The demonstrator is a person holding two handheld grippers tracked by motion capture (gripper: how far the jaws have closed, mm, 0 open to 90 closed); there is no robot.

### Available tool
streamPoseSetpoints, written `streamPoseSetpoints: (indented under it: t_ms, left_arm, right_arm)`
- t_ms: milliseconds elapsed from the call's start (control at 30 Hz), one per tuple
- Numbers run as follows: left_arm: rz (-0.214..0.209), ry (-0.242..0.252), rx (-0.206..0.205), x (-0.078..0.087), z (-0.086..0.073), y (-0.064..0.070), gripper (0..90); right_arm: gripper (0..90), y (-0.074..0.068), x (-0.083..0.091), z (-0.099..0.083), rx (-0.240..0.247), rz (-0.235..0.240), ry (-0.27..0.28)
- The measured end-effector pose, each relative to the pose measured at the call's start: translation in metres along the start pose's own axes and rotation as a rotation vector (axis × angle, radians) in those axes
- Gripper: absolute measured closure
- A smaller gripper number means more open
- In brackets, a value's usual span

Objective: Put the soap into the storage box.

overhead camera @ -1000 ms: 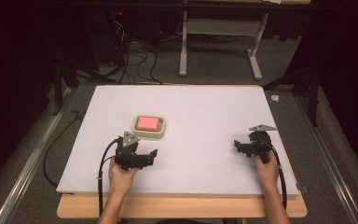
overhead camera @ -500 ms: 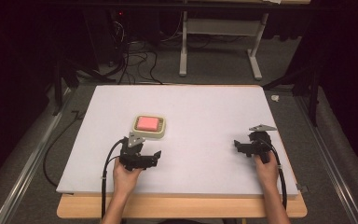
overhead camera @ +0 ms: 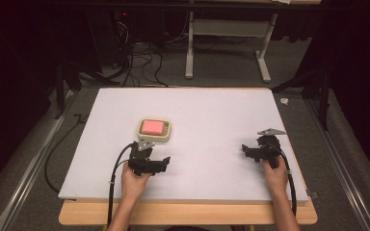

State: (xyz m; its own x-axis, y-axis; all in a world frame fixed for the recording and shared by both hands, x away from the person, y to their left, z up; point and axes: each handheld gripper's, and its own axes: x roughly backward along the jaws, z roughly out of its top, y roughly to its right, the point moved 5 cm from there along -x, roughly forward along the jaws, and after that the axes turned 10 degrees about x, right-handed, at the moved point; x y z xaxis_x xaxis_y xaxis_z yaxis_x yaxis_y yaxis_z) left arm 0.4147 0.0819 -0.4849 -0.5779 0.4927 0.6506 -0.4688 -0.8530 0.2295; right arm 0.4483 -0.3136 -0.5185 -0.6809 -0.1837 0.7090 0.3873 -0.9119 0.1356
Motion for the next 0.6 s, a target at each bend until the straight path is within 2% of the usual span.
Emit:
streamPoseSetpoints:
  t_ms: [600]
  left_arm:
    - [0.037, -0.032, -0.017, -0.018, -0.003, -0.002, 14.3]
  right_arm:
    - [13.6, 0.000, 0.000, 0.000, 0.001, 0.000, 0.000]
